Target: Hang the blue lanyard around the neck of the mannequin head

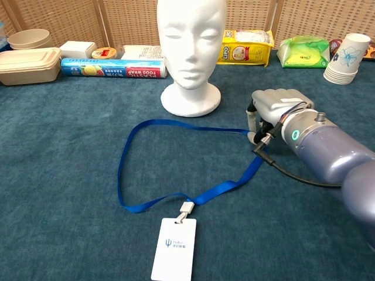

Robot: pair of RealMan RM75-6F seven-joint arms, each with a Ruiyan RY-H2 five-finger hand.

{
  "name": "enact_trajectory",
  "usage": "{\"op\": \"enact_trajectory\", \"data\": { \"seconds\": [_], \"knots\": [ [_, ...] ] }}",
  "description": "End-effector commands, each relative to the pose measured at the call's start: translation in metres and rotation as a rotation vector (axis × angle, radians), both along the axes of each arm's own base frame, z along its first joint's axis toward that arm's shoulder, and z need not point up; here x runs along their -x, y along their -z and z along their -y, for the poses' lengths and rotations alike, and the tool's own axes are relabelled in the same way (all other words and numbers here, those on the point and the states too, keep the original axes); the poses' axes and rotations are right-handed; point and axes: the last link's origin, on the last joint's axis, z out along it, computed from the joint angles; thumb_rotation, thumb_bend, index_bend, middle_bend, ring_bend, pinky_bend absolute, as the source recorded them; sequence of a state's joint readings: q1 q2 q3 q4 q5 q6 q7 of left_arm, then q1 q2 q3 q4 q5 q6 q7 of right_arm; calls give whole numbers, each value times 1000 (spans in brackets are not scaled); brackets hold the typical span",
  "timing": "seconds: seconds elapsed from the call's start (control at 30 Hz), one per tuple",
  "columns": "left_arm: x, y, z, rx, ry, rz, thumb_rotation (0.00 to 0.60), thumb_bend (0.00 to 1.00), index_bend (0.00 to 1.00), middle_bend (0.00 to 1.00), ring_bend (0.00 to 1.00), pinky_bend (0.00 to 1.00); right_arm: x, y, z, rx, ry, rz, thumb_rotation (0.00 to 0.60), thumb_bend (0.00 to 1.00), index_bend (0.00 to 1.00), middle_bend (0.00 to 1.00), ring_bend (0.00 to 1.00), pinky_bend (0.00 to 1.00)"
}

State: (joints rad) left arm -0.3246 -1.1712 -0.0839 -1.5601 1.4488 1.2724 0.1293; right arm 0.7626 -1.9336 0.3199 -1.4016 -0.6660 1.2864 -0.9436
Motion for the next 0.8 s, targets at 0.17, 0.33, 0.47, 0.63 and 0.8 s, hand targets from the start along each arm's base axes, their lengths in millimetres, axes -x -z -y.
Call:
{"op": "enact_trajectory", "data": {
  "seconds": [0.17, 0.33, 0.47, 0.63, 0.8],
  "knots": [
    [-30, 10, -19, 63, 42, -54, 250, 201, 538, 649, 621, 543, -1, 1, -3, -13, -1, 8, 552, 510, 588, 909, 1000, 1000],
    [-59, 26, -38, 108, 81, -72, 243, 201, 538, 840, 831, 748, -4, 3, -6, -29, -14, 19, 553, 510, 590, 911, 1000, 1000],
    [-84, 45, -48, 126, 119, -95, 241, 201, 537, 974, 993, 914, -6, 3, -8, -36, -24, 28, 555, 510, 594, 911, 1000, 1000],
    [-106, 66, -55, 117, 132, -124, 242, 218, 538, 1000, 1000, 1000, -6, 2, -11, -42, -29, 31, 554, 510, 595, 912, 1000, 1000],
    [-123, 82, -57, 88, 119, -160, 240, 262, 538, 1000, 1000, 1000, -6, 1, -13, -45, -38, 37, 553, 510, 595, 912, 1000, 1000]
  ]
}}
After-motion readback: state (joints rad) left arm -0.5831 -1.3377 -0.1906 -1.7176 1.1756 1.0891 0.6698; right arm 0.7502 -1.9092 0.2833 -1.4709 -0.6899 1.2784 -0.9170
